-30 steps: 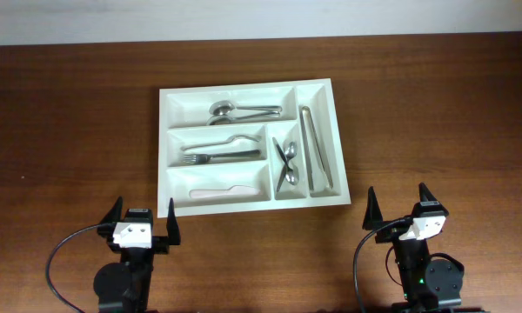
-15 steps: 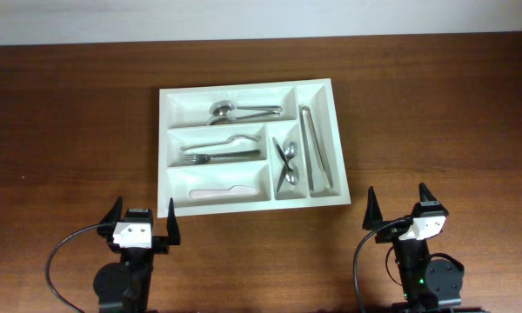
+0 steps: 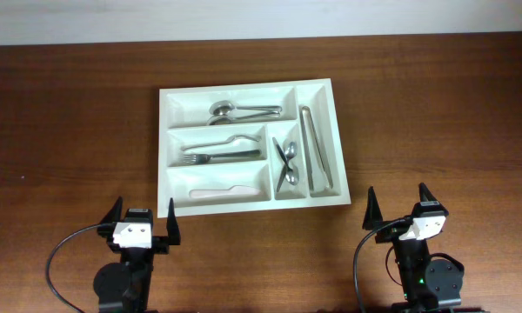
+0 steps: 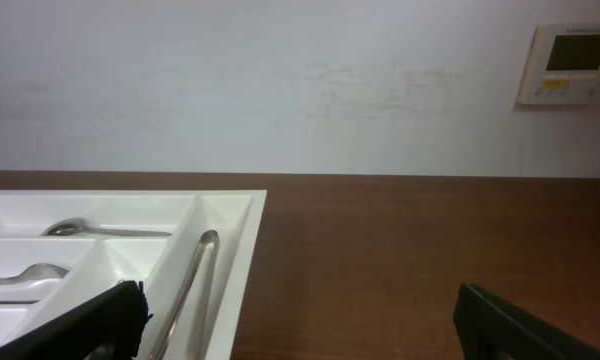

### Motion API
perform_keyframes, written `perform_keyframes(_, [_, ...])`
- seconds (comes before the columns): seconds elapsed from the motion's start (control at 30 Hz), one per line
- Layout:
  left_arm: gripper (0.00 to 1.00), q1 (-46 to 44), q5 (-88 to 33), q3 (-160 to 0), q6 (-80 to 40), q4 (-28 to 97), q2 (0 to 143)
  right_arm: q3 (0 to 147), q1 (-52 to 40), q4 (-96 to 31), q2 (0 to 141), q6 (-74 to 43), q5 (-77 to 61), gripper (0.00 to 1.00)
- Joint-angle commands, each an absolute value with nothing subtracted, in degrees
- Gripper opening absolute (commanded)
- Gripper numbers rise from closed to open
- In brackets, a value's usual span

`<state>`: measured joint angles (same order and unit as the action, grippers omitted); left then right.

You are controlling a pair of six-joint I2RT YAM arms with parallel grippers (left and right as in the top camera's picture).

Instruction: Pack container

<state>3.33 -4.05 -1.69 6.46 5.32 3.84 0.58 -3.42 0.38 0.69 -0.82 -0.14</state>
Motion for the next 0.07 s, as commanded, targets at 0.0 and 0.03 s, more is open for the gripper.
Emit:
perform_keyframes(0.0, [0.99, 3.03, -3.42, -0.99, 7.42, 5.15, 3.2, 0.32, -3.7, 0.67, 0.21, -0.43, -0.89, 0.99])
perform_keyframes(0.03, [0.99, 3.03, -3.42, -0.99, 7.42, 5.15, 3.2, 0.32, -3.7, 0.67, 0.21, -0.43, -0.89, 0.99])
